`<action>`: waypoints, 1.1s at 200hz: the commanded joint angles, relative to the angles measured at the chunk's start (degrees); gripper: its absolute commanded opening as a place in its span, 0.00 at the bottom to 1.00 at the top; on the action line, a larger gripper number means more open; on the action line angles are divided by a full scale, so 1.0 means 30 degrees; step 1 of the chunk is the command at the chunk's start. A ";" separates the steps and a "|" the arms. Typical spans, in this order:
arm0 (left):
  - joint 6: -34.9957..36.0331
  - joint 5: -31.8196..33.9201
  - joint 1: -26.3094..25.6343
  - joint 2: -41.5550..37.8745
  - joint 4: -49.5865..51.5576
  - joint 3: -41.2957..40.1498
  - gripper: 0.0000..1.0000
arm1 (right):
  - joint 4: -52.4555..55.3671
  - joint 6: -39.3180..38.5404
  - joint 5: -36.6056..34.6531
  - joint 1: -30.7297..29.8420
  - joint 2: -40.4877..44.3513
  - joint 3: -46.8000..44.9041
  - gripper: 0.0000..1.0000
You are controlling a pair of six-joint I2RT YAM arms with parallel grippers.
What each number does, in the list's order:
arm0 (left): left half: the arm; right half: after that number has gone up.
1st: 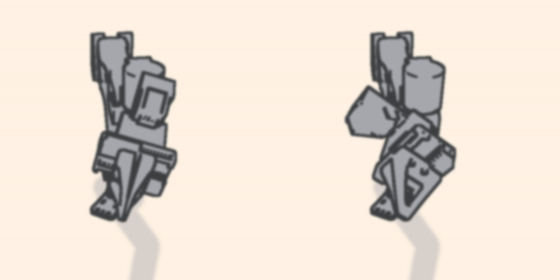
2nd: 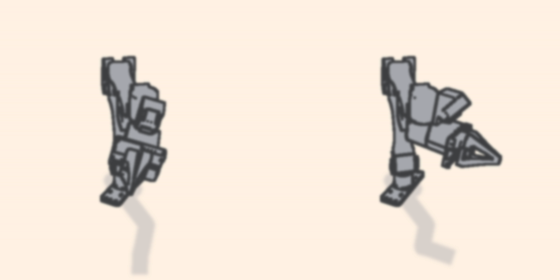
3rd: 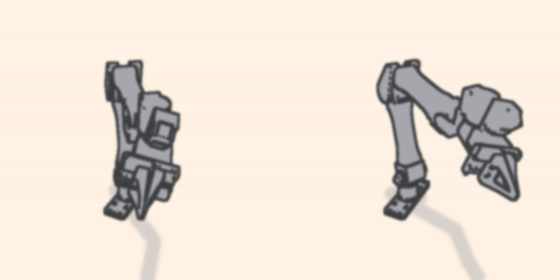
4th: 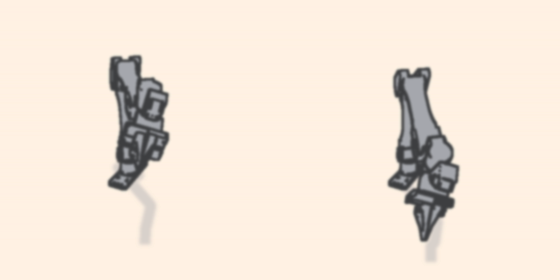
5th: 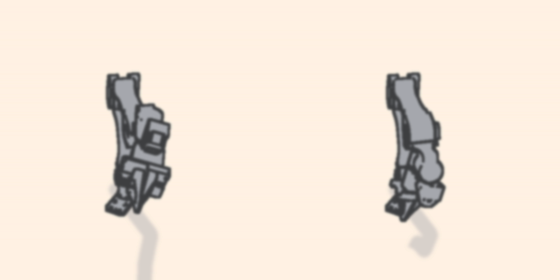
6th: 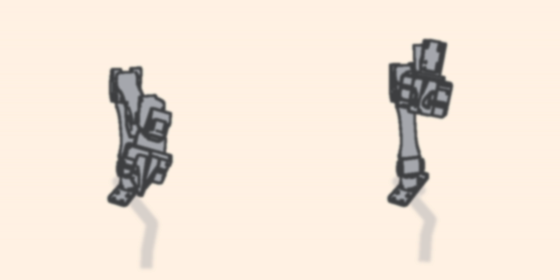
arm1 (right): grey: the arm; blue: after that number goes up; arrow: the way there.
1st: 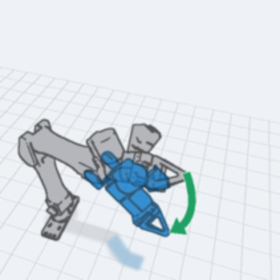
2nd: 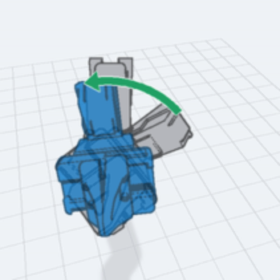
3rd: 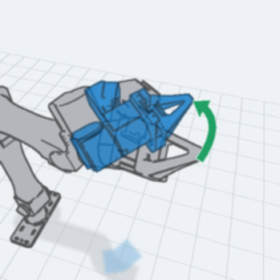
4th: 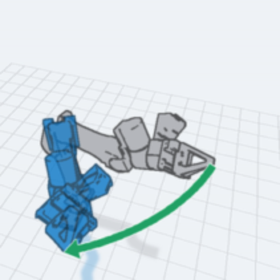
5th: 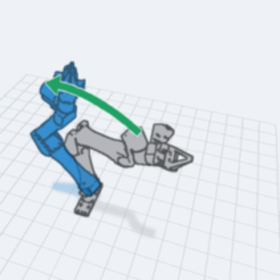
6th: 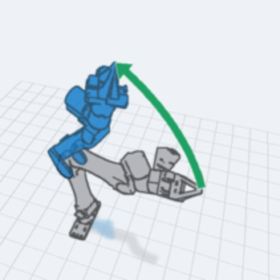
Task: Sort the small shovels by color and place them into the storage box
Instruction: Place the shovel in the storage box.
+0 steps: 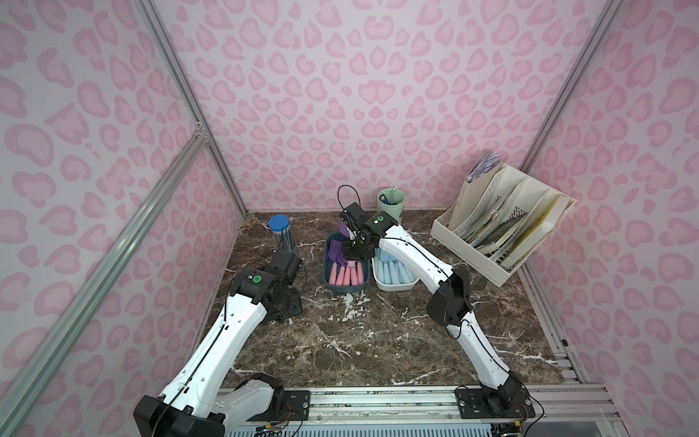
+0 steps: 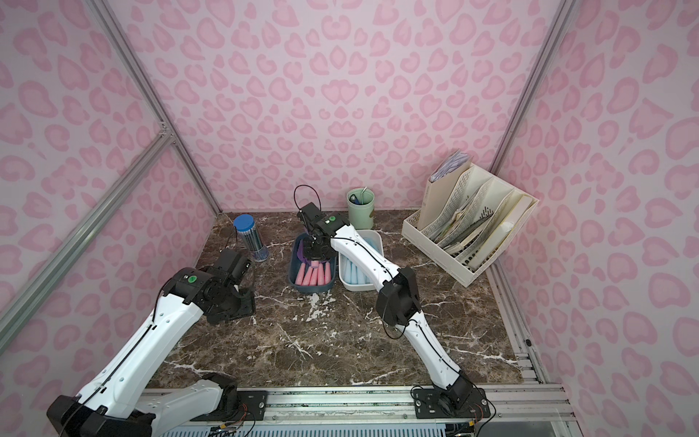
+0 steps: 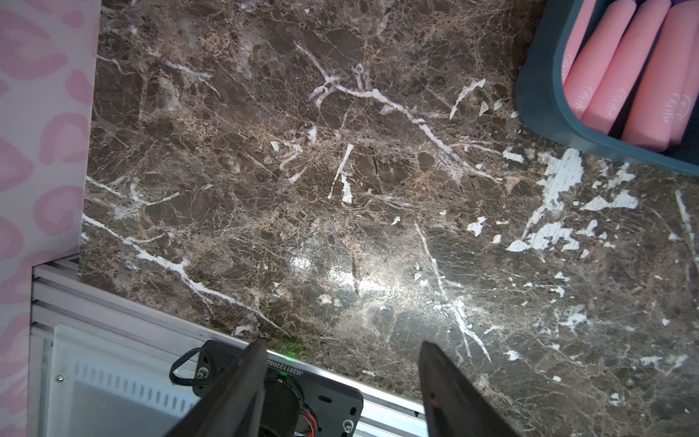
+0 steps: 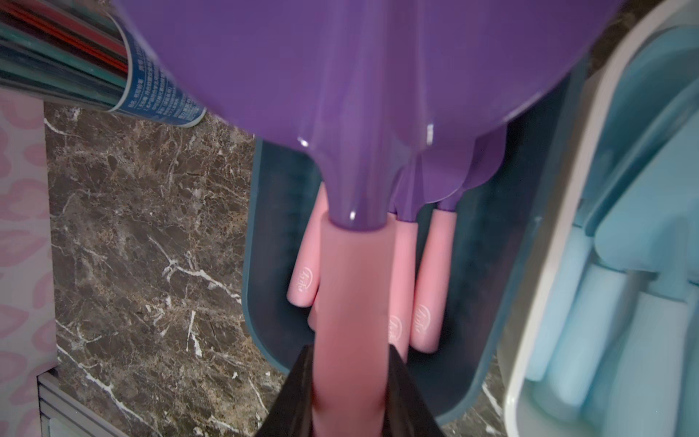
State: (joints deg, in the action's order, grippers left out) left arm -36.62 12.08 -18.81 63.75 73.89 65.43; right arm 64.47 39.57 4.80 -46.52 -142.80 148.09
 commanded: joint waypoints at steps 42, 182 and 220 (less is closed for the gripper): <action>0.0224 0.0280 0.0029 -0.0272 0.0445 -0.0278 0.69 | -0.1069 0.1386 0.0438 -0.0222 -0.1415 0.0298 0.13; 0.0489 0.0236 0.0087 -0.0561 0.0361 -0.0392 0.69 | -0.1580 0.3200 -0.0641 -0.0896 -0.0782 -0.2085 0.17; 0.0525 0.0148 0.0102 -0.0623 0.0251 -0.0536 0.69 | -0.1413 0.3269 -0.0457 -0.0958 -0.0823 -0.2395 0.17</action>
State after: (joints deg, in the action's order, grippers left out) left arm -35.64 12.67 -18.61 61.98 74.17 64.12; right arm 60.66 49.06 3.70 -49.12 -145.62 141.32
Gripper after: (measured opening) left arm 0.693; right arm 0.292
